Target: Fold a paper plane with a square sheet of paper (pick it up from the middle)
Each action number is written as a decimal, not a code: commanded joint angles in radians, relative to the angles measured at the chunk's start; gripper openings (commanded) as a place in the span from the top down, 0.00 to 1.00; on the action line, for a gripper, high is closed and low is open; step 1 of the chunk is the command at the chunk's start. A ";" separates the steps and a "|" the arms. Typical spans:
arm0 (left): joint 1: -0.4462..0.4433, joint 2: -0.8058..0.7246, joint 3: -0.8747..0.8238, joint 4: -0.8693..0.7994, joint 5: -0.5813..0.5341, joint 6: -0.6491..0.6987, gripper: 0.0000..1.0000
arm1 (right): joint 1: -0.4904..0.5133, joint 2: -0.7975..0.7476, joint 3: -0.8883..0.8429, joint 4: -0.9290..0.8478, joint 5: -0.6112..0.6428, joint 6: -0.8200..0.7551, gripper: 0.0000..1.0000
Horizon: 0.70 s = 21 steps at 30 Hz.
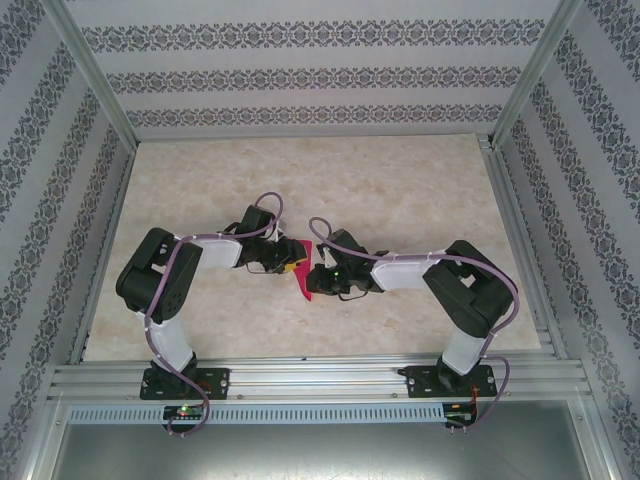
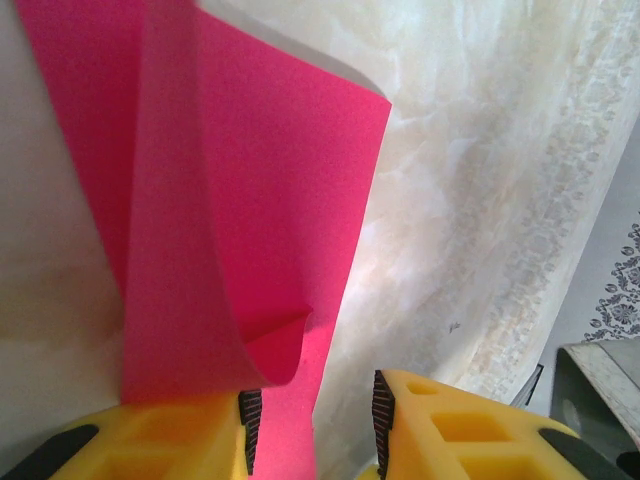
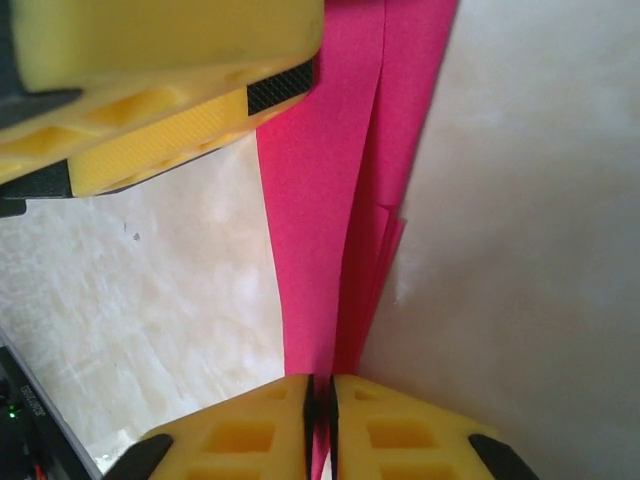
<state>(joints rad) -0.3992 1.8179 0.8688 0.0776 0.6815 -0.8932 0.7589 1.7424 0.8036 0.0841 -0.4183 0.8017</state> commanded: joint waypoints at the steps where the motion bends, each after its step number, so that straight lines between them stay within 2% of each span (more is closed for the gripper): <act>1: -0.006 0.012 0.007 -0.058 -0.022 0.015 0.61 | 0.022 -0.064 0.017 -0.087 0.056 -0.039 0.78; 4: -0.007 0.004 0.010 -0.056 -0.013 0.006 0.61 | 0.043 -0.100 0.025 -0.124 0.121 -0.072 0.70; 7: -0.006 -0.016 0.011 -0.046 -0.006 -0.004 0.61 | 0.070 -0.102 0.060 -0.176 0.187 -0.106 0.67; 21: -0.006 -0.067 0.007 -0.035 -0.005 -0.047 0.60 | 0.114 0.021 0.163 -0.262 0.266 -0.153 0.65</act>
<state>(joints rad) -0.3992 1.7870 0.8703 0.0608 0.6804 -0.9226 0.8558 1.7447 0.9360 -0.1253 -0.1997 0.6804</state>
